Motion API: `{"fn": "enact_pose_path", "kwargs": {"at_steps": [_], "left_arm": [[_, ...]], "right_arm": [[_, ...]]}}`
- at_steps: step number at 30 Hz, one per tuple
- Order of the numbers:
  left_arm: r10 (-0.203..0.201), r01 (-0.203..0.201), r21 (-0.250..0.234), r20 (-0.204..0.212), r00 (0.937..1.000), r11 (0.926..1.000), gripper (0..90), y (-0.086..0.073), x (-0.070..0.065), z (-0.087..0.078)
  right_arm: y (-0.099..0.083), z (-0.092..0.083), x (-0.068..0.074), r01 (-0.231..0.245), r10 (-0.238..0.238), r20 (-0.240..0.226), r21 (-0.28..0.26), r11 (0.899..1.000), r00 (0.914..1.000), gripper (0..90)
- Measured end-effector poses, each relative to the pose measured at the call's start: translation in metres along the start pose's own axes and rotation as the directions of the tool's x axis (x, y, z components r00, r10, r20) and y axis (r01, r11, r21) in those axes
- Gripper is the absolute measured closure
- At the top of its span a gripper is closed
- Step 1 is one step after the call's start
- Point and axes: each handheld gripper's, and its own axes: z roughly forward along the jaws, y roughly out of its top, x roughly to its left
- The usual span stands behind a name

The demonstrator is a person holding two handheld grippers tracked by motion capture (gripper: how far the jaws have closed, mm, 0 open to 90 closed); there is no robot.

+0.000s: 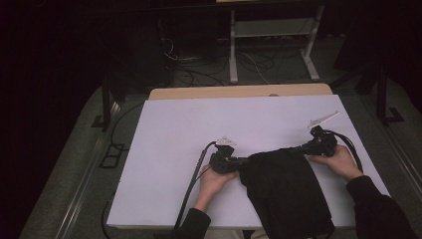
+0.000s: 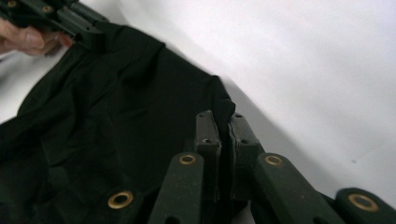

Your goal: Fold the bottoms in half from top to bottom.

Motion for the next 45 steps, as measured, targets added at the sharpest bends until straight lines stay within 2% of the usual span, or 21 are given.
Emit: {"fn": "enact_pose_path", "kwargs": {"at_steps": [4,7,12,15,24,31,35,40,45], "left_arm": [[0.071,-0.072,-0.036,-0.024,0.9972,0.9968,82.5,0.005,-0.007,-0.011],[0.117,-0.120,-0.052,-0.055,0.9916,0.9914,82.6,0.009,-0.011,-0.019],[0.147,-0.153,-0.073,-0.076,0.9862,0.9856,82.6,0.018,-0.011,-0.034],[0.151,-0.159,-0.092,-0.089,0.9846,0.9830,82.6,0.022,-0.007,-0.044],[0.164,-0.176,-0.076,-0.140,0.9765,0.9816,82.5,0.035,0.006,-0.064],[0.170,-0.186,-0.081,-0.171,0.9705,0.9793,82.5,0.036,0.013,-0.076],[0.155,-0.176,-0.094,-0.193,0.9689,0.9800,82.6,0.036,0.017,-0.082],[0.133,-0.158,-0.120,-0.196,0.9715,0.9801,83.2,0.038,0.022,-0.086],[0.136,-0.161,-0.110,-0.206,0.9690,0.9808,83.4,0.045,0.030,-0.088]], "right_arm": [[0.000,-0.009,0.005,-0.019,0.019,0.014,-0.044,0.999,0.9997,83.8],[0.003,-0.012,0.010,-0.018,0.020,0.018,-0.070,0.997,0.9996,83.8],[0.010,-0.014,0.019,-0.016,0.020,0.032,-0.101,0.995,0.9993,83.8],[0.015,-0.014,0.026,-0.017,0.020,0.030,-0.117,0.993,0.9993,83.8],[0.037,-0.004,0.041,0.001,0.002,0.029,-0.113,0.994,0.9996,83.8],[0.051,0.005,0.046,0.010,-0.007,0.025,-0.116,0.993,0.9997,83.8],[0.057,0.009,0.049,0.016,-0.013,0.023,-0.115,0.993,0.9996,83.8],[0.065,0.012,0.053,0.026,-0.022,0.030,-0.114,0.993,0.9993,83.8],[0.074,0.012,0.054,0.026,-0.020,0.054,-0.119,0.993,0.9984,83.8]]}}
